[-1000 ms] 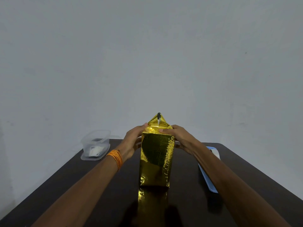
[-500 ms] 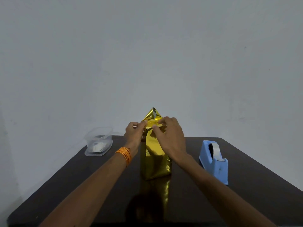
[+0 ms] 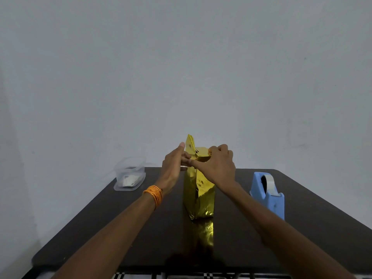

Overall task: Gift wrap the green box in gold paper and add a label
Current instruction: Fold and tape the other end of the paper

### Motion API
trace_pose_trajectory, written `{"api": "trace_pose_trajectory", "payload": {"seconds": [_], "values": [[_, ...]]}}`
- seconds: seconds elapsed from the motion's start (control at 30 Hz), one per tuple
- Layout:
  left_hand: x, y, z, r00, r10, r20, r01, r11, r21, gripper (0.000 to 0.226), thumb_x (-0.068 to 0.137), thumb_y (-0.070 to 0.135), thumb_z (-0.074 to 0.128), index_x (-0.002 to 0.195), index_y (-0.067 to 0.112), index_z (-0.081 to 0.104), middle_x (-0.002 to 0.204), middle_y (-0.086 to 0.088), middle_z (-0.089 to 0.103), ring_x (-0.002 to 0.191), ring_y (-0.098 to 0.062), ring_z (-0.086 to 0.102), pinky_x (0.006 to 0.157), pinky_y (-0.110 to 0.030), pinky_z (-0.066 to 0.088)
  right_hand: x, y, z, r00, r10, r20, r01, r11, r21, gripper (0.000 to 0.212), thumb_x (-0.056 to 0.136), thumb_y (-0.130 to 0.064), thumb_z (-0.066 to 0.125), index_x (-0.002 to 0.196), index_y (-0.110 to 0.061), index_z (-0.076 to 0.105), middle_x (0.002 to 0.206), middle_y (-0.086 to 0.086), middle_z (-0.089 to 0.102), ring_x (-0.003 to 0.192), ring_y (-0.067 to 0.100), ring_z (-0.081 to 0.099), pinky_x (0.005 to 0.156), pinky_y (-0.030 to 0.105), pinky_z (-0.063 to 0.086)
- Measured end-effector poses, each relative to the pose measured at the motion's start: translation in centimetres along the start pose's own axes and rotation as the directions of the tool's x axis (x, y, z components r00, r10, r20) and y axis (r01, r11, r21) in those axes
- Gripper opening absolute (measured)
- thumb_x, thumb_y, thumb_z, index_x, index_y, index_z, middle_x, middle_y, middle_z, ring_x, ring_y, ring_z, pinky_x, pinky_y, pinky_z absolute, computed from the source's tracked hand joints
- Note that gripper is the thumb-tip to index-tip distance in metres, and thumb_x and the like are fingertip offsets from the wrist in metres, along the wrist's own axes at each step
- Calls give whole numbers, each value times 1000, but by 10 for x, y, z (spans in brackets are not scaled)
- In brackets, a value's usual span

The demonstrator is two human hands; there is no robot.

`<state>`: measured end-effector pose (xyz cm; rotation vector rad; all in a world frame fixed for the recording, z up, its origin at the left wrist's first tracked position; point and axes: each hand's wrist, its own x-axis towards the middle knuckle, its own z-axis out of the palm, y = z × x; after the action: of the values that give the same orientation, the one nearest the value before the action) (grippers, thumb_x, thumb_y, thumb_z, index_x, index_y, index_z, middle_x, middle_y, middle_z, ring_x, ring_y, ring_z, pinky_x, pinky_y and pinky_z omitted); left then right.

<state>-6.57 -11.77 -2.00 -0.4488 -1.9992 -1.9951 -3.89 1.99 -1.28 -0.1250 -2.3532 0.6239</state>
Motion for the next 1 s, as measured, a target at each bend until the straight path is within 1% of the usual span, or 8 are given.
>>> {"api": "trace_pose_trajectory", "payload": {"seconds": [0.1,0.2,0.33,0.43,0.63,0.73,0.87,1.0], "values": [[4,-5,-3,985,85,-153,-77,995,57,41,101,44,44,93,7,61,80,-7,73,84,-18,69,76,-32,53,2,-1,2,1000,-21,1,21,1000,11,78,73,-73,63,125,-15,56,125,2,48,115,23,48,89,42,50],[14,-11,-12,966,99,-240,-77,992,99,22,97,32,54,105,12,55,100,-6,67,97,-19,64,75,-30,48,7,8,1,997,-61,48,50,978,200,67,75,-46,75,132,-21,50,130,1,51,116,21,51,89,36,49],[29,-26,-23,997,-48,54,45,998,42,40,91,19,62,128,23,49,123,-7,58,106,-17,61,73,-27,54,16,30,-7,973,-102,207,-24,846,532,55,78,-25,79,125,-21,52,126,-4,56,114,16,54,79,19,43],[31,-32,-20,988,37,153,-56,991,121,46,87,28,71,129,28,53,124,1,60,113,-16,60,88,-32,56,26,43,-6,945,-153,288,-51,803,594,43,77,-24,79,112,-28,55,124,-6,60,119,15,56,98,38,49],[29,-35,-21,981,182,66,-193,950,247,37,81,53,71,112,33,66,116,2,61,108,-15,59,88,-33,56,36,45,-12,910,-233,344,-75,723,687,21,85,1,66,104,-5,59,131,20,59,106,14,64,95,38,49],[24,-34,-18,971,239,22,-235,923,303,26,86,42,71,106,25,69,118,-1,57,108,-9,53,83,-15,42,36,44,-7,927,-233,293,-69,663,745,14,84,0,66,94,4,58,125,27,59,92,18,66,91,47,52],[23,-28,-19,960,280,7,-270,918,290,23,85,40,72,100,22,72,117,2,59,114,-9,50,88,-14,38,37,46,1,952,-157,263,-127,580,805,13,89,-16,71,77,-16,67,119,8,67,111,29,64,99,54,48],[34,-19,-17,966,255,-38,-245,954,175,11,84,38,74,82,27,74,109,2,67,110,-13,59,98,-35,48,40,45,-1,968,-114,224,-124,560,819,12,87,-19,74,76,-17,73,107,-1,71,109,21,64,97,50,48]]}}
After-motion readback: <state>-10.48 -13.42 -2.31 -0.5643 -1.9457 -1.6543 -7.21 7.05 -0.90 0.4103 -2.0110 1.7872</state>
